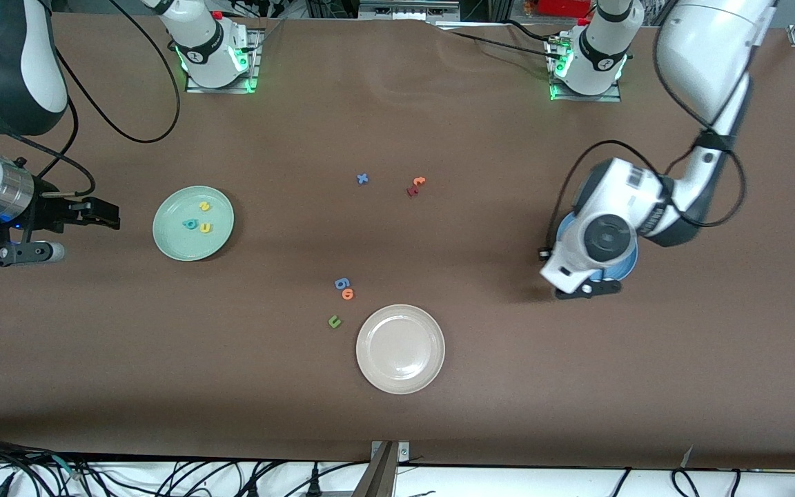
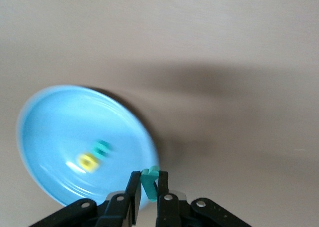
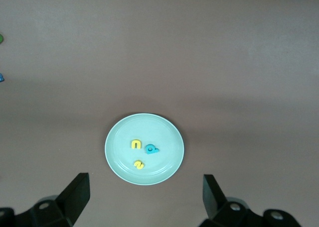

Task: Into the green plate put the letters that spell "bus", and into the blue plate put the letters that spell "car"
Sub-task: 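Carry the teal letter to the blue plate and open the left gripper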

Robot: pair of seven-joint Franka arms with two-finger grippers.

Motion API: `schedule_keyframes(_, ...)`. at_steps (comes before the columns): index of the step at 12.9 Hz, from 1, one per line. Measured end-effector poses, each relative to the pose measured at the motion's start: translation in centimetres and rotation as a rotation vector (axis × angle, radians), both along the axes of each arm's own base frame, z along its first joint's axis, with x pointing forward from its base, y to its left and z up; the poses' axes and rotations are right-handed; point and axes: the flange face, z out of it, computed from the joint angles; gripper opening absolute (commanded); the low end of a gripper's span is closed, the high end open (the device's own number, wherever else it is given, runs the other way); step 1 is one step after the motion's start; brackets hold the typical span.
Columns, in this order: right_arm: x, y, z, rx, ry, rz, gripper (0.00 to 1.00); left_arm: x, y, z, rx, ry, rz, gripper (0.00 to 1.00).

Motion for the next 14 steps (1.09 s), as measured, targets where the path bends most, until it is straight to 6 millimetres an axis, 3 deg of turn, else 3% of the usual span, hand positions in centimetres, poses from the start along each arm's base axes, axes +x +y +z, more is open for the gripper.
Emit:
schedule_keyframes(1, 0.0, 0.0, 0.0, 0.000, 0.000, 0.000, 1.00, 0.5, 2.8, -0.1, -0.024, 0.023, -0.048, 0.08)
schedule_keyframes(3, 0.0, 0.0, 0.0, 0.000, 0.000, 0.000, 1.00, 0.7, 7.0, -0.5, -0.067, 0.075, -0.139, 0.08)
schedule_keyframes(4, 0.0, 0.0, 0.0, 0.000, 0.000, 0.000, 1.00, 0.4, 8.4, -1.0, -0.084, 0.111, -0.173, 0.26)
schedule_keyframes(5, 0.0, 0.0, 0.0, 0.000, 0.001, 0.000, 1.00, 0.2, 9.3, -1.7, -0.100, 0.139, -0.202, 0.71)
schedule_keyframes(6, 0.0, 0.0, 0.0, 0.000, 0.001, 0.000, 1.00, 0.0, 9.9, -2.4, -0.114, 0.164, -0.224, 1.00)
schedule_keyframes(8, 0.0, 0.0, -0.1, 0.000, 0.001, 0.000, 1.00, -0.4, 10.5, -3.6, -0.131, 0.206, -0.243, 1.00)
schedule_keyframes(10, 0.0, 0.0, -0.1, 0.000, 0.001, 0.000, 1.00, -0.3, 11.0, -3.5, -0.133, 0.214, -0.239, 1.00)
schedule_keyframes(12, 0.0, 0.0, -0.1, 0.000, 0.001, 0.000, 1.00, 0.5, 11.3, -1.4, -0.128, 0.216, -0.226, 1.00)
schedule_keyframes(14, 0.0, 0.0, -0.1, 0.000, 0.001, 0.000, 1.00, 1.4, 11.6, 3.0, -0.121, 0.235, -0.204, 1.00)
